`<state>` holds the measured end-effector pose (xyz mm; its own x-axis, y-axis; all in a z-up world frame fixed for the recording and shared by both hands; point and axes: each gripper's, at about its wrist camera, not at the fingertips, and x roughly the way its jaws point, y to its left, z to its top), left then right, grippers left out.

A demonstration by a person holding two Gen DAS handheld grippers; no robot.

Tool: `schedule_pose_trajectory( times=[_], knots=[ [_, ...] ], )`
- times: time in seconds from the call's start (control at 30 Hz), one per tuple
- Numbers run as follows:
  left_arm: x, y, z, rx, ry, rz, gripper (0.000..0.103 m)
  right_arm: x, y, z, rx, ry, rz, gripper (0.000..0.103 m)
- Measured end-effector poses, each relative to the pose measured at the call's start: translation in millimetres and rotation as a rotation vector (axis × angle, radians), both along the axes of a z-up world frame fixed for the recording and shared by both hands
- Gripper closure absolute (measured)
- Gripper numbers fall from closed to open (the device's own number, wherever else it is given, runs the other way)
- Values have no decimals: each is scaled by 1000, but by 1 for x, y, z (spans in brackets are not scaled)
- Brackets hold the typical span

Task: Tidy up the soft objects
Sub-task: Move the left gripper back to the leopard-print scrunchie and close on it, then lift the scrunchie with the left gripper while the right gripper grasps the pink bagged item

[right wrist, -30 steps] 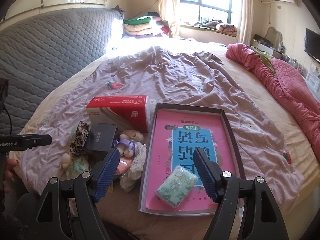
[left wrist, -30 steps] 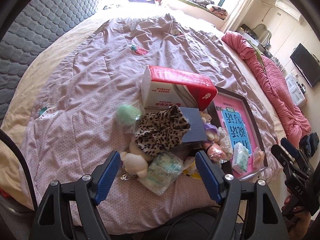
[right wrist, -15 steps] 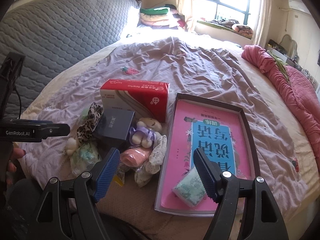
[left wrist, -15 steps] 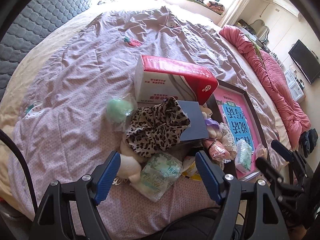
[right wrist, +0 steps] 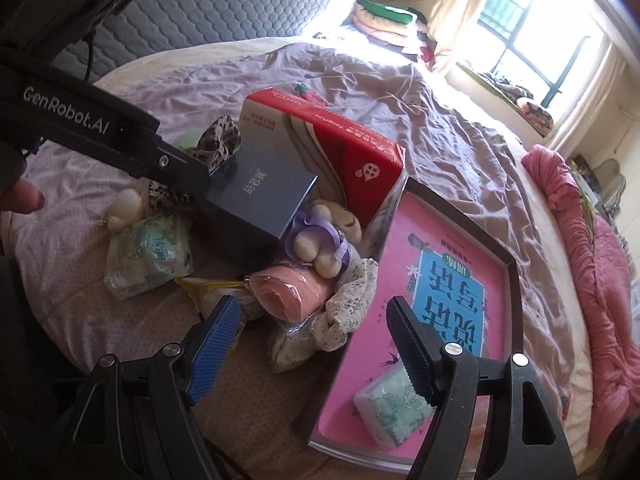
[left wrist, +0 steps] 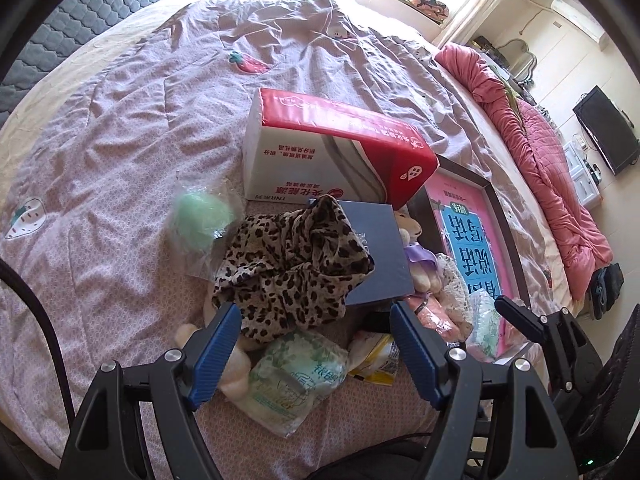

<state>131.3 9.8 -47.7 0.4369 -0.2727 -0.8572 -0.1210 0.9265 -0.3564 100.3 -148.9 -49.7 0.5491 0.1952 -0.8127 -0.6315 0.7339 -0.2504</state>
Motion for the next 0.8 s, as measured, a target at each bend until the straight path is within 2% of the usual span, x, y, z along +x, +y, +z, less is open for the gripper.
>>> schedule_pose_trajectory(
  times=[0.13, 0.27, 0.33, 0.4, 0.47, 0.53, 0.67, 0.77, 0.8],
  knots=[
    [4, 0, -6, -11, 13, 4, 27, 3, 10, -12, -49, -9, 41, 31],
    [9, 2, -10, -29, 18, 11, 29, 7, 19, -21, -91, -32, 70, 50],
    [12, 3, -12, -41, 28, 15, 33, 11, 21, -26, -92, -25, 75, 56],
    [14, 4, -14, -56, 29, 19, 36, 14, 22, -28, -85, -18, 74, 70],
    [15, 5, -16, -66, 30, 25, 42, 17, 19, -26, -45, -2, 58, 71],
    [17, 5, -18, -78, 34, 17, 54, 24, 12, -22, 48, 53, 31, 73],
    [20, 5, -21, -84, 29, 3, 66, 32, -3, -15, 173, 110, -25, 78],
    [19, 9, -20, -112, 12, 3, 80, 37, -14, -9, 264, 156, -69, 82],
    [17, 10, -19, -111, 2, 3, 88, 38, -18, -7, 293, 170, -78, 83]
  ],
)
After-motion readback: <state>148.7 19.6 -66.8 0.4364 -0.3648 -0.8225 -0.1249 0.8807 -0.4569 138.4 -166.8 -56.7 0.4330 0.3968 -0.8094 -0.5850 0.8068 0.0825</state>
